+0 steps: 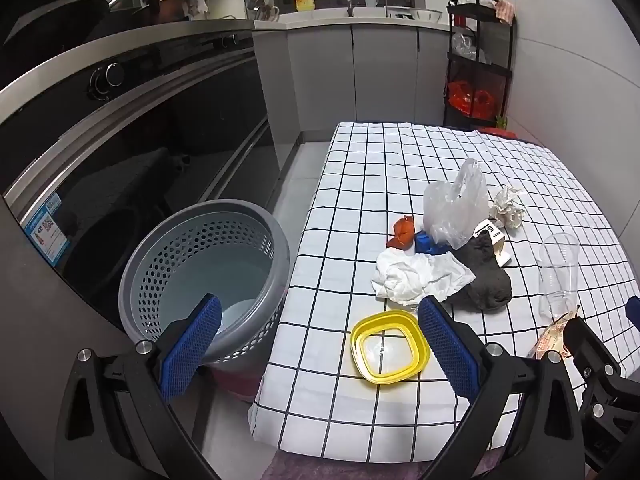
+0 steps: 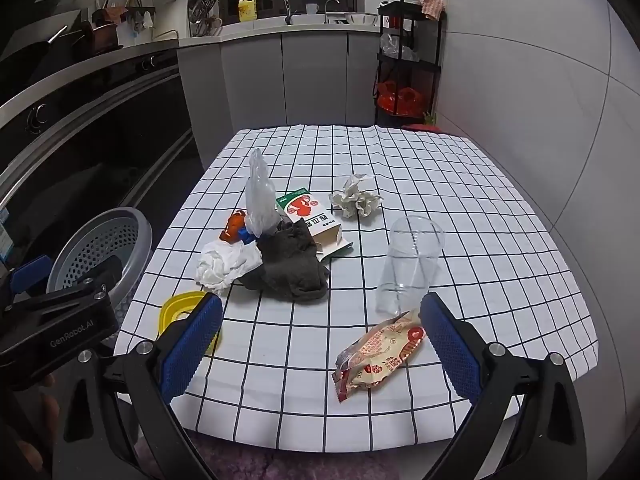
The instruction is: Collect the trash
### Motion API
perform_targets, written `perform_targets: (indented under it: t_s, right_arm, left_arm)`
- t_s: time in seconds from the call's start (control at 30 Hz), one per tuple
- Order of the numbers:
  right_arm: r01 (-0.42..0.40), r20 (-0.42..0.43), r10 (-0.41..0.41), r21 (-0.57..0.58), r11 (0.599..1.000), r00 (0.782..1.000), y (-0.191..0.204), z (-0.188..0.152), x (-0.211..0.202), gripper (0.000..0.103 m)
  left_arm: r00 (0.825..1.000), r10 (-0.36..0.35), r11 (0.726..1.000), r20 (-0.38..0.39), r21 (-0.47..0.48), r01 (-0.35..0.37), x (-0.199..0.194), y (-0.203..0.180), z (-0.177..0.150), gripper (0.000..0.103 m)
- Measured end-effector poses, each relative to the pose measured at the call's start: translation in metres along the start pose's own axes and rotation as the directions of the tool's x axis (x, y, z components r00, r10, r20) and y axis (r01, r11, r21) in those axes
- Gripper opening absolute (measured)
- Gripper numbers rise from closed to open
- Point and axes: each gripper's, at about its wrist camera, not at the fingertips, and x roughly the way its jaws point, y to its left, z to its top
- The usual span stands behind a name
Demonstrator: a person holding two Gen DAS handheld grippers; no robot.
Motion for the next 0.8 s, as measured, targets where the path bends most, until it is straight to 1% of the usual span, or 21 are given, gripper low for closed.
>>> perform_targets:
  t_s: [0.8]
  right_arm:
    - [-0.004,0.034,0.003,0.017,1.000,0.999,-0.006,-0.006,-0.017,0.095]
  left_arm:
    - [1.000,0.003,1.000,0.022,0.001,-0.003,-0.011,0.002,-0.003,0.097]
